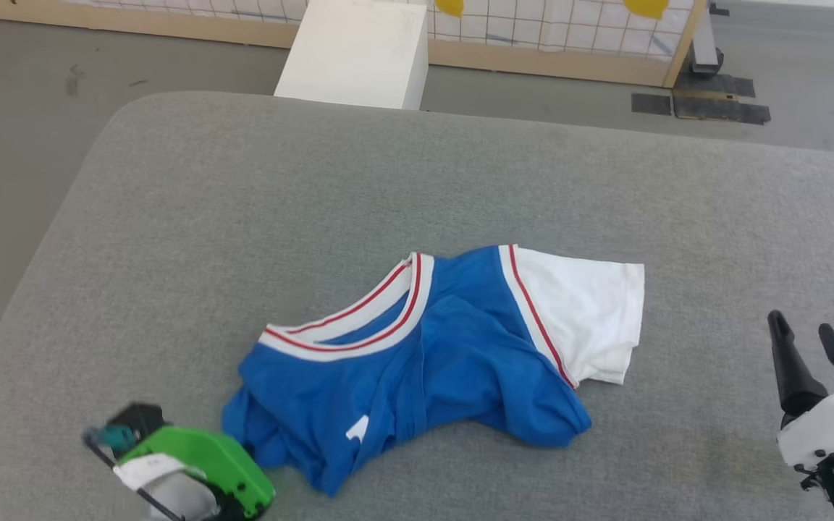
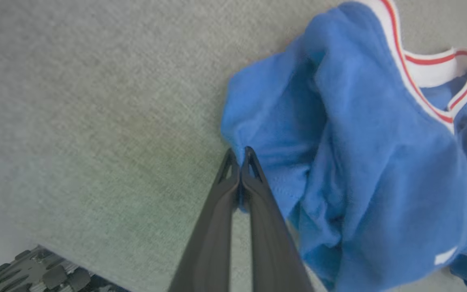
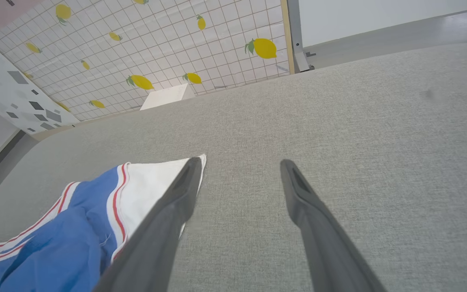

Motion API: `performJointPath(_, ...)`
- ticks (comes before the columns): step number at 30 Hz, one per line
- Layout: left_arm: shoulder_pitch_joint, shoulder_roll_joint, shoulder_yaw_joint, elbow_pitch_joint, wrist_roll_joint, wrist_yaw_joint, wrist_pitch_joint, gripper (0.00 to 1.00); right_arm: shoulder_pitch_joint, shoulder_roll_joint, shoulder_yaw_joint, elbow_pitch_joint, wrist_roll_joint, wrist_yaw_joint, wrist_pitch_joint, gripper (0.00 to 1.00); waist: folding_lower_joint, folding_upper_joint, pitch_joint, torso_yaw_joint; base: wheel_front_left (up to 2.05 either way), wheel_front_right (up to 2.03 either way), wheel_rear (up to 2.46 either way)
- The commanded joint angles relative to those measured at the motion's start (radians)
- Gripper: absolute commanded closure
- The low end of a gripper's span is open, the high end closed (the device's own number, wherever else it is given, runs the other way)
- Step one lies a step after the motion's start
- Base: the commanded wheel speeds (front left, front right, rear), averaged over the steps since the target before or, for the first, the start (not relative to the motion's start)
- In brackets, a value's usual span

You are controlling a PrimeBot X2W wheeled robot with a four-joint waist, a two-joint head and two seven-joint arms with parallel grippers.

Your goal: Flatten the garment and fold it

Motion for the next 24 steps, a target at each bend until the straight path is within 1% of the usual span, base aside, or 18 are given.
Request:
performJointPath(1, 0.012, -0.007, 0.004, 0.009, -0.014, -0.003, 0.004, 1.0, -0.004, 0.0, 0.006, 0.006, -0.005, -0.001, 0.002, 0.0, 0.0, 0.0, -0.005, 0.003, 0.0, 0.0, 0.0)
performJointPath(3, 0.015, -0.02, 0.022, 0.009, -0.039, -0.021, -0.024, 1.0, -0.004, 0.0, 0.015, 0.012, -0.007, -0.001, 0.003, 0.0, 0.0, 0.0, -0.009, 0.001, 0.0, 0.0, 0.0)
performJointPath(4, 0.012, -0.031, 0.038, 0.001, -0.061, -0.036, -0.047, 0.0, -0.004, 0.0, 0.019, 0.015, -0.01, -0.001, 0.003, 0.0, 0.0, 0.0, -0.011, 0.001, 0.0, 0.0, 0.0)
performJointPath(7, -0.005, -0.038, 0.076, -0.033, -0.083, -0.085, -0.132, 0.0, -0.005, 0.0, 0.029, 0.021, -0.015, -0.001, 0.004, 0.0, 0.0, 0.0, -0.019, 0.001, 0.0, 0.0, 0.0)
performJointPath(8, -0.011, -0.031, 0.085, -0.05, -0.074, -0.11, -0.176, 0.0, -0.007, 0.0, 0.034, 0.023, -0.018, -0.001, 0.005, 0.0, 0.0, 0.0, -0.022, 0.001, 0.0, 0.0, 0.0)
performJointPath(9, -0.016, -0.026, 0.096, -0.063, -0.06, -0.125, -0.221, 0.0, -0.008, 0.0, 0.037, 0.025, -0.019, -0.001, 0.007, 0.0, 0.0, 0.0, -0.023, 0.002, 0.0, 0.0, 0.0)
performJointPath(11, -0.024, -0.007, 0.095, -0.081, -0.019, -0.172, -0.311, 0.0, -0.013, 0.0, 0.046, 0.029, -0.028, -0.001, 0.017, 0.0, 0.0, 0.0, -0.025, 0.003, 0.0, 0.0, 0.0)
performJointPath(14, -0.039, 0.015, 0.084, -0.099, 0.073, -0.241, -0.495, 0.0, -0.032, 0.0, 0.062, 0.04, -0.048, -0.001, 0.06, 0.0, 0.0, 0.0, -0.015, 0.006, 0.0, 0.0, 0.0)
performJointPath(16, -0.043, 0.02, 0.069, -0.095, 0.127, -0.276, -0.606, 0.0, -0.063, -0.001, 0.078, 0.047, -0.064, -0.001, 0.097, 0.0, 0.0, 0.0, -0.006, 0.004, 0.0, 0.0, 0.0)
performJointPath(18, -0.046, 0.019, 0.055, -0.082, 0.174, -0.292, -0.673, 0.0, -0.109, -0.01, 0.099, 0.063, -0.082, -0.001, 0.146, 0.0, 0.0, 0.0, 0.009, 0.001, 0.0, 0.0, 0.0)
performJointPath(19, -0.05, 0.018, 0.052, -0.081, 0.196, -0.295, -0.69, 0.0, -0.133, -0.02, 0.113, 0.074, -0.095, -0.001, 0.173, 0.0, 0.0, 0.0, 0.016, 0.001, 0.0, 0.0, 0.0)
performJointPath(22, -0.063, 0.004, 0.042, -0.079, 0.261, -0.301, -0.714, 0.0, -0.234, -0.057, 0.17, 0.119, -0.15, -0.001, 0.27, 0.0, 0.0, 0.0, 0.05, 0.001, 0.0, 0.0, 0.0)
performJointPath(24, -0.075, -0.008, 0.04, -0.081, 0.302, -0.297, -0.718, 0.0, -0.306, -0.09, 0.215, 0.159, -0.197, -0.001, 0.332, 0.0, 0.0, 0.0, 0.078, 0.007, 0.0, 0.0, 0.0)
